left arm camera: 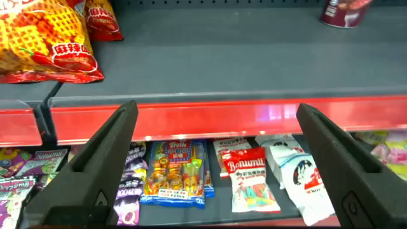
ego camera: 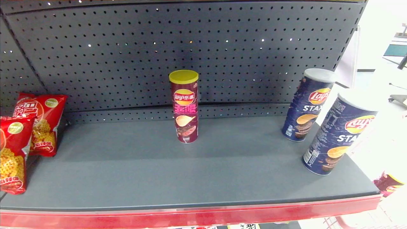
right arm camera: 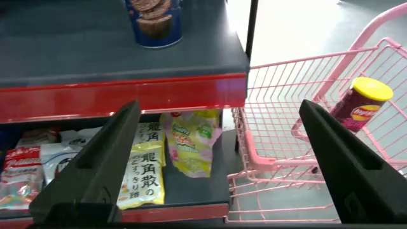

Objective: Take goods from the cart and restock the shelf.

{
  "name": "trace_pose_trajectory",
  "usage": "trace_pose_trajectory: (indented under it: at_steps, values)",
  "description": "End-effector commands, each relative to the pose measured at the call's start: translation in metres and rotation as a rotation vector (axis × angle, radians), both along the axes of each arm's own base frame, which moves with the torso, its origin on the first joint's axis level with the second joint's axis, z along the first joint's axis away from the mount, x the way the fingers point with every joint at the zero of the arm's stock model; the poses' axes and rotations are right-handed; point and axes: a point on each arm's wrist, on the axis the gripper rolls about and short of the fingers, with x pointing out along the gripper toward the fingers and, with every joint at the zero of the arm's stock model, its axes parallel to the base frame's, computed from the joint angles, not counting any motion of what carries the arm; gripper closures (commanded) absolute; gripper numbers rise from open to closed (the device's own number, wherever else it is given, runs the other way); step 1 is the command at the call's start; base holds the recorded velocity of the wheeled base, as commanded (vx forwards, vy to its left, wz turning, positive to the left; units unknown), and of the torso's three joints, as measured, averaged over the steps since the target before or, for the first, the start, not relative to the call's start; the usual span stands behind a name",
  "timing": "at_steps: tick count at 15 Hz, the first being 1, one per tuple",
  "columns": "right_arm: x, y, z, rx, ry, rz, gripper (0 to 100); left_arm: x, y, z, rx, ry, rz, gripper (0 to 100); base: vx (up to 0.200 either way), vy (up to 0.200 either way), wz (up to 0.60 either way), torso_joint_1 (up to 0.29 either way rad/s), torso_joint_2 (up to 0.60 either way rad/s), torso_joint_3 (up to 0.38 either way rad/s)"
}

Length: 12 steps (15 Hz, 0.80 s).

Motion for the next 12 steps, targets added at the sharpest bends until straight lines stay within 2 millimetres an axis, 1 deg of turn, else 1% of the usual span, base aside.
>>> trace_pose_trajectory:
  at_steps: [1,12]
  values:
    - [0.0001,0.0000,0.0000,0.000,0.001,0.000,0,0.0001,0.0000,0.0000,0.001,0.002,0.000,0,0.000,-0.200,0.00,0.002,0.00,-0.002]
    - [0.0001,0.0000,0.0000,0.000,0.001,0.000,0,0.0001,0.0000,0.0000,0.003,0.002,0.000,0,0.000,-0.200,0.00,0.001,0.00,0.003]
